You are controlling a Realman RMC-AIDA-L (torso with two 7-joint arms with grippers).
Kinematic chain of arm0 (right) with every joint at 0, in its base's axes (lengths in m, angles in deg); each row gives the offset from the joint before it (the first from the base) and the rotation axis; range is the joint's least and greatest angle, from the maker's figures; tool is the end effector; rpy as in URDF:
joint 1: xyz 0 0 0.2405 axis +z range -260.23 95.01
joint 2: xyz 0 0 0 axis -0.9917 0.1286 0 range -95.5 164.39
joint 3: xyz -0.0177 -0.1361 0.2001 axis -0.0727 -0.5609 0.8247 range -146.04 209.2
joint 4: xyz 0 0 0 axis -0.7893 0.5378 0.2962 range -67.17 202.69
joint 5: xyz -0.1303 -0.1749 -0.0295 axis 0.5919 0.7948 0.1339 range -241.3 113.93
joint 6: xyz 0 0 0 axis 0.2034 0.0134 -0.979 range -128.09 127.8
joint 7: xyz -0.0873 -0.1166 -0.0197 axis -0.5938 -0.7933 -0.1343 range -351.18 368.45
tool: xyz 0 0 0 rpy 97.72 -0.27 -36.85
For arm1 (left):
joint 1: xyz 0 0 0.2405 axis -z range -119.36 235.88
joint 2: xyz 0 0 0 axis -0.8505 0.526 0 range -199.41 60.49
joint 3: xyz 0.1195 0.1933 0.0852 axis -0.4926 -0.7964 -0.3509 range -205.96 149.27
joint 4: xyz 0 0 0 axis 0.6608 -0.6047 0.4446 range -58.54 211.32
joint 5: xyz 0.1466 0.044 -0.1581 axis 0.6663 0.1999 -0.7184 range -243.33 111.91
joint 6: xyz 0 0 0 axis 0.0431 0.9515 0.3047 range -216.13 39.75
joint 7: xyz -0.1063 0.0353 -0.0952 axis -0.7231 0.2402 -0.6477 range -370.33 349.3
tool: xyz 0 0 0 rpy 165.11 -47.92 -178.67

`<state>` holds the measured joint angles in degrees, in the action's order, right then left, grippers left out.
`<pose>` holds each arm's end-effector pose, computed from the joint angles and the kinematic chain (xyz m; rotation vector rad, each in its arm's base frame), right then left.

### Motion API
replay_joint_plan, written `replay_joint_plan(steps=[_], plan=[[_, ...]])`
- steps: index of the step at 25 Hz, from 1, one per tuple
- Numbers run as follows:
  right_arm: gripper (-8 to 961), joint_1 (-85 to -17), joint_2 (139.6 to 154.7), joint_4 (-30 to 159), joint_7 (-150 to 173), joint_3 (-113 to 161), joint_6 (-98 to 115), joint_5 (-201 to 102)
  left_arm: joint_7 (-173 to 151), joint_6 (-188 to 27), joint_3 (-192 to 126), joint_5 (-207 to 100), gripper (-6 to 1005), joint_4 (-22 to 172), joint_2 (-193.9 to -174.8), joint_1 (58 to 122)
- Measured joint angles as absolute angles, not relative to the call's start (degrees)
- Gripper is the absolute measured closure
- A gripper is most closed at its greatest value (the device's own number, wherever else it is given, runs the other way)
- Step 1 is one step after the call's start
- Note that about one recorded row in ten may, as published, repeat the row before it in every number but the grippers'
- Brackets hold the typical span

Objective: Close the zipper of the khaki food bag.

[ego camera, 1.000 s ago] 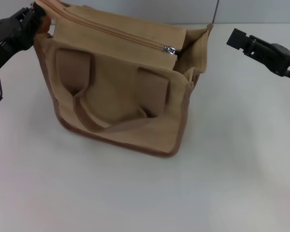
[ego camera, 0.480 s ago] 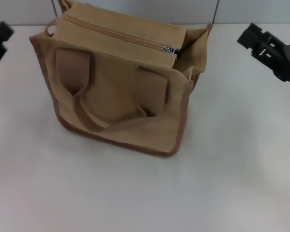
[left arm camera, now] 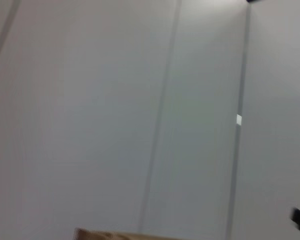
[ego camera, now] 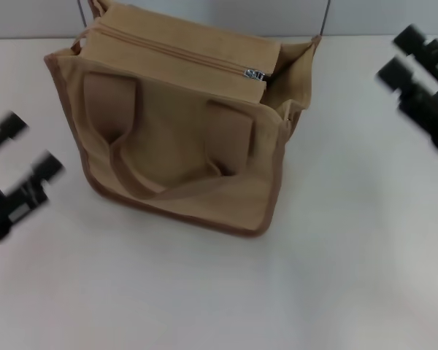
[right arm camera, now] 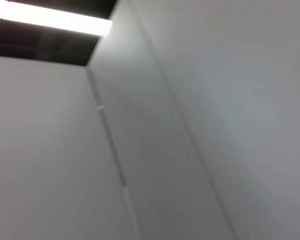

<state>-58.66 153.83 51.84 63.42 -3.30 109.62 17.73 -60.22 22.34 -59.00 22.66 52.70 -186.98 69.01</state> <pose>0.2475 0.2745 0.0233 -2.1606 0.3580 1.5736 -0.3116 0.2167 0.0499 -2.1496 -0.3426 -1.2505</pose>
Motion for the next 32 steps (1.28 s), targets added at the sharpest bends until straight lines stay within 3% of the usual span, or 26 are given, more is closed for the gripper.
replay_joint_plan(steps=[10, 32], plan=[[259, -53.0, 153.78, 43.9, 60.4, -22.7, 103.7, 34.2, -60.1, 21.6, -63.3, 39.5, 221, 49.0, -186.19, 71.3], [259, -51.3, 154.25, 46.1, 60.3, -28.6, 96.9, 32.9, -60.1, 17.2, -64.9, 43.2, 221, 48.4, -187.84, 72.8]])
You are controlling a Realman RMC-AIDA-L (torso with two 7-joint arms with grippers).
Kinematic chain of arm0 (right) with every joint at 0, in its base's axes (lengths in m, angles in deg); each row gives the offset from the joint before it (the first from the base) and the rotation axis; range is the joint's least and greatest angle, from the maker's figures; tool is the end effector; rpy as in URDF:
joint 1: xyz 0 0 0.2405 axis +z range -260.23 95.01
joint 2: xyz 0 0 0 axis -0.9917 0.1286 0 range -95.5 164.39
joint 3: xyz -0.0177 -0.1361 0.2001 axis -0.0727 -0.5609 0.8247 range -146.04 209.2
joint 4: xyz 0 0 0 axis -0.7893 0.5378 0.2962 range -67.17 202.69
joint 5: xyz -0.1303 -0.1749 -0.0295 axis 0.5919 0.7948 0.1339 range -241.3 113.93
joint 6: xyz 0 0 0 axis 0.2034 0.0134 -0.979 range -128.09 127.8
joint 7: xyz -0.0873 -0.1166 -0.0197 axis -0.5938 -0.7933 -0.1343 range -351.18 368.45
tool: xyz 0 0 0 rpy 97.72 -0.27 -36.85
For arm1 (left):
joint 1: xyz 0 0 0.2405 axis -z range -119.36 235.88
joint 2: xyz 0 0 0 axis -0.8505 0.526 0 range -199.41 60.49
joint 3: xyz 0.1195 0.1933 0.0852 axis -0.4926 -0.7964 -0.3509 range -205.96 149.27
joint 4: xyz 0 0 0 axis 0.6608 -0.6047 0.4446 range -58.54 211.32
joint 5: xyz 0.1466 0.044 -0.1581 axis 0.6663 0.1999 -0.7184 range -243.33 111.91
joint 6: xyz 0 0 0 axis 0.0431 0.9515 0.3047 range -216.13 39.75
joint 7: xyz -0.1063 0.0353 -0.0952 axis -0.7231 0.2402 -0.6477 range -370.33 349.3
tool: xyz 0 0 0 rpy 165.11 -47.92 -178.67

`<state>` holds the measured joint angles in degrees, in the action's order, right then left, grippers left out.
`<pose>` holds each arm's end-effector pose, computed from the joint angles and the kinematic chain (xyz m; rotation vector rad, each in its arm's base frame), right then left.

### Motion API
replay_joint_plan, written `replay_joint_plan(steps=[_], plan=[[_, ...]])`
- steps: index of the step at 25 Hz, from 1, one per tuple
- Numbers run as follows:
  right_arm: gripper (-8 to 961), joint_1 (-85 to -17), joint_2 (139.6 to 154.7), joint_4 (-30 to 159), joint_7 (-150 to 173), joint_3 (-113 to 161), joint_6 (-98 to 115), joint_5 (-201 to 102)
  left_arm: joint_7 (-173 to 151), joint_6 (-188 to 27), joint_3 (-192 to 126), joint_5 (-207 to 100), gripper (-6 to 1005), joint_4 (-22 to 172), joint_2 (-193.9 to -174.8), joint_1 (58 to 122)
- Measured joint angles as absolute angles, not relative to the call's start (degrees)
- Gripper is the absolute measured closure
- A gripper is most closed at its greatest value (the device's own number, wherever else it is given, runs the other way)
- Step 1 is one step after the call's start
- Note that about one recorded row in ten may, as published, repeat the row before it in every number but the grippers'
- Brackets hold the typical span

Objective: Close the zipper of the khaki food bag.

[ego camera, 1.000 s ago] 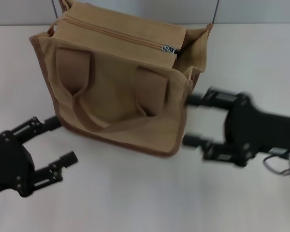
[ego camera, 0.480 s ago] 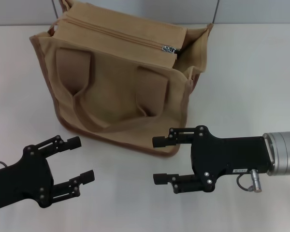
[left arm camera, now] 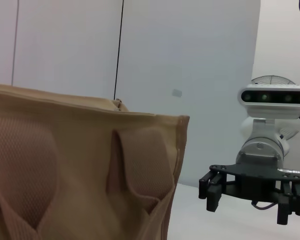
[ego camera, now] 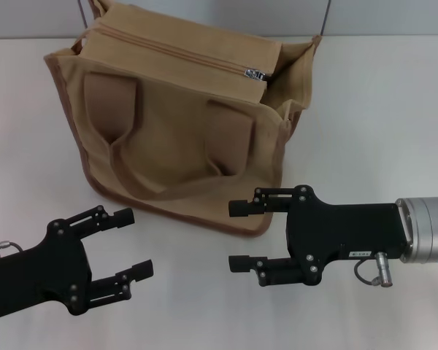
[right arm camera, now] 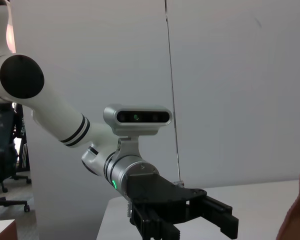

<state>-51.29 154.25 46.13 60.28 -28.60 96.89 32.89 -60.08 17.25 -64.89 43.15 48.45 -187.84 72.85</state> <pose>0.2186 0.2774 -0.0602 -2.9417 0.0963 1.0568 -0.3068 0.2185 0.0000 -2.6430 -0.3470 -0.9920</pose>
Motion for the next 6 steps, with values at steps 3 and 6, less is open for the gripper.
replay_joint_plan(steps=[3, 6], plan=[[259, -51.1, 154.24, 46.9, 60.2, -28.4, 96.6, 32.9, -60.1, 17.2, -64.9, 43.2, 221, 48.6, -187.85, 72.9], [259, -50.8, 154.24, 48.1, 59.2, -28.5, 96.5, 32.1, -60.1, 17.2, -64.9, 43.2, 221, 48.6, -187.87, 72.8]])
